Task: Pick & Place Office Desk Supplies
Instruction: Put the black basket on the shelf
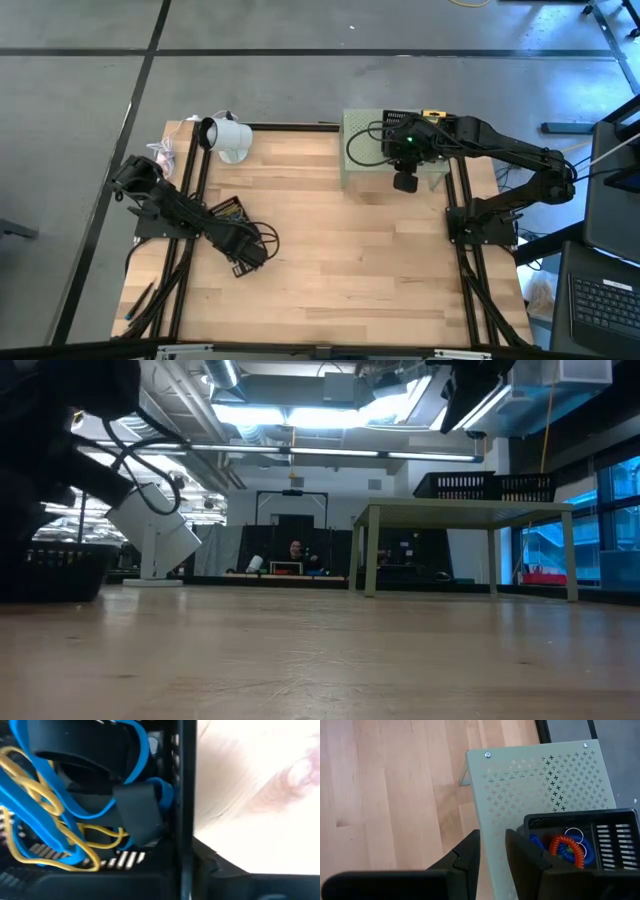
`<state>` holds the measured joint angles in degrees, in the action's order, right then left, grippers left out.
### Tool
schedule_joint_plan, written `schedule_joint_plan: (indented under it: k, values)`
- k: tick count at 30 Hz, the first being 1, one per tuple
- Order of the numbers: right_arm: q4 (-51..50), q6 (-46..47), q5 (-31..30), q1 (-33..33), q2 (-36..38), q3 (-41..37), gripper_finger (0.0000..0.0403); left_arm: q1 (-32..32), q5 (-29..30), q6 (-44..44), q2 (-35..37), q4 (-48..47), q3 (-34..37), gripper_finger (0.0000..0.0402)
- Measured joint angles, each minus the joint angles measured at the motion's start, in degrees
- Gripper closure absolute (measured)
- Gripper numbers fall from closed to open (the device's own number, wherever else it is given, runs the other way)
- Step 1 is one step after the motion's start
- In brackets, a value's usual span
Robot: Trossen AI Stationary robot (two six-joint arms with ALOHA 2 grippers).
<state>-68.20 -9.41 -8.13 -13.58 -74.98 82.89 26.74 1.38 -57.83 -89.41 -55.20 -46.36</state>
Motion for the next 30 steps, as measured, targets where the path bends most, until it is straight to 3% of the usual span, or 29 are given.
schedule_joint_plan:
  k: [2, 11, 22, 30]
  values:
    - [0.3, 0.0, -0.01, 0.0, 0.0, 0.0, 0.0307, -0.28, 0.35, 0.33, 0.0, -0.04, -0.65, 0.0392]
    - [0.54, 1.28, 0.0, 0.0, 0.0, 0.0, 0.0307, -5.94, 7.57, 2.85, 0.0, 4.0, -4.2, 0.0399]
    - [0.47, 1.59, 0.04, 0.0, -0.02, 0.0, 0.0307, -18.14, 15.1, 23.2, -0.25, 20.66, -8.96, 0.0399]
    - [0.43, 1.7, 0.23, 0.0, -0.04, 0.0, 0.0307, -21.05, 14.82, 31.4, -10.85, 21.06, -16.81, 0.0399]
